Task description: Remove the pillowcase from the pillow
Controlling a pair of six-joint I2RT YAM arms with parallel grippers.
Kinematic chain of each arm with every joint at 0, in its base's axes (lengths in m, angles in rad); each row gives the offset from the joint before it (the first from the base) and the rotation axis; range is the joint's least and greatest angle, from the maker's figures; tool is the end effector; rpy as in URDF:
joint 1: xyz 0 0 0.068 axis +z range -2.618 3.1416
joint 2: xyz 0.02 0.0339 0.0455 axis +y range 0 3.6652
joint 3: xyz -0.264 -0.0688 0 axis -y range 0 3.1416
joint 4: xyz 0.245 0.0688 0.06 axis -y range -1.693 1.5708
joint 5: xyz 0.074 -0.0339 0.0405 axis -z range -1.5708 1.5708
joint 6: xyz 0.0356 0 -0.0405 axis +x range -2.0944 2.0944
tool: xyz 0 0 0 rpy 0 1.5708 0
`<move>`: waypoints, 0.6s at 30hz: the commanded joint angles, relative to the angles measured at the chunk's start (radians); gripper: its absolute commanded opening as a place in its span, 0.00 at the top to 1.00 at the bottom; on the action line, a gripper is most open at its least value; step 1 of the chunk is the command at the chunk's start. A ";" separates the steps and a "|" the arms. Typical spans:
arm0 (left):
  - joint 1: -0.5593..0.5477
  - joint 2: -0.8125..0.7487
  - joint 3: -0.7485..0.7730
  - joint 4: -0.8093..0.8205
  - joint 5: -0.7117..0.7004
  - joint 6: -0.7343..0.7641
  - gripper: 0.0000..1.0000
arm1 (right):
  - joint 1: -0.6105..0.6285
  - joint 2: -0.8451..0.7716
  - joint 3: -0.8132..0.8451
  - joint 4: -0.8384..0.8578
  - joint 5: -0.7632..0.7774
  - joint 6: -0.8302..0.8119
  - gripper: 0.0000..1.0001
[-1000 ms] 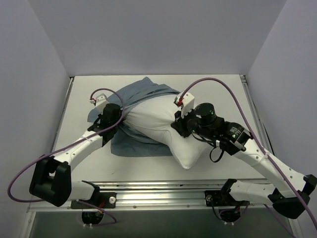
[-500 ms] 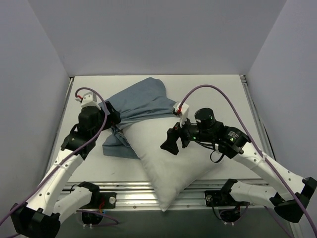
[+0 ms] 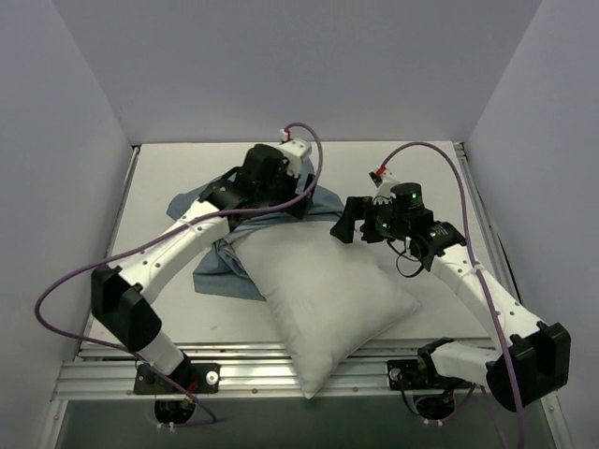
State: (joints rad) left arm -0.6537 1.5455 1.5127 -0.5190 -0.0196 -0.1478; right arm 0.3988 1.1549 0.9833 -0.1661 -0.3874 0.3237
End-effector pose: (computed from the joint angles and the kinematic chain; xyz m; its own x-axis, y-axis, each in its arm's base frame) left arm 0.2810 -0.2144 0.3719 -0.4992 0.1969 -0.8438 0.5270 0.8420 -0.1152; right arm 0.2398 0.1156 0.3368 -0.5083 0.1054 -0.8547 -0.5552 0.7186 0.4188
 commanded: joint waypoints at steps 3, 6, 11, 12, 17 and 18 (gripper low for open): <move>-0.049 0.194 0.202 -0.075 0.001 0.146 0.01 | -0.015 0.058 -0.074 0.141 -0.113 0.086 0.01; -0.049 0.275 0.257 -0.082 -0.034 0.180 0.02 | -0.011 0.097 -0.110 0.171 -0.160 0.089 0.01; -0.043 0.367 0.282 -0.095 -0.084 0.183 0.46 | 0.035 0.152 -0.140 0.230 -0.211 0.069 0.20; -0.034 0.376 0.282 -0.092 -0.095 0.179 0.54 | 0.046 0.158 -0.138 0.235 -0.214 0.067 0.42; 0.044 0.406 0.294 -0.081 -0.181 0.079 0.97 | 0.147 0.164 -0.103 0.205 -0.171 0.019 1.00; 0.061 0.404 0.299 -0.082 -0.222 0.064 0.98 | 0.181 0.157 -0.083 0.192 -0.148 -0.004 1.00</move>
State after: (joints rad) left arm -0.6651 1.9301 1.7649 -0.5900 -0.1223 -0.0261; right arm 0.4961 1.3209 0.8600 0.0612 -0.5159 0.3771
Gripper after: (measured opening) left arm 0.044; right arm 0.032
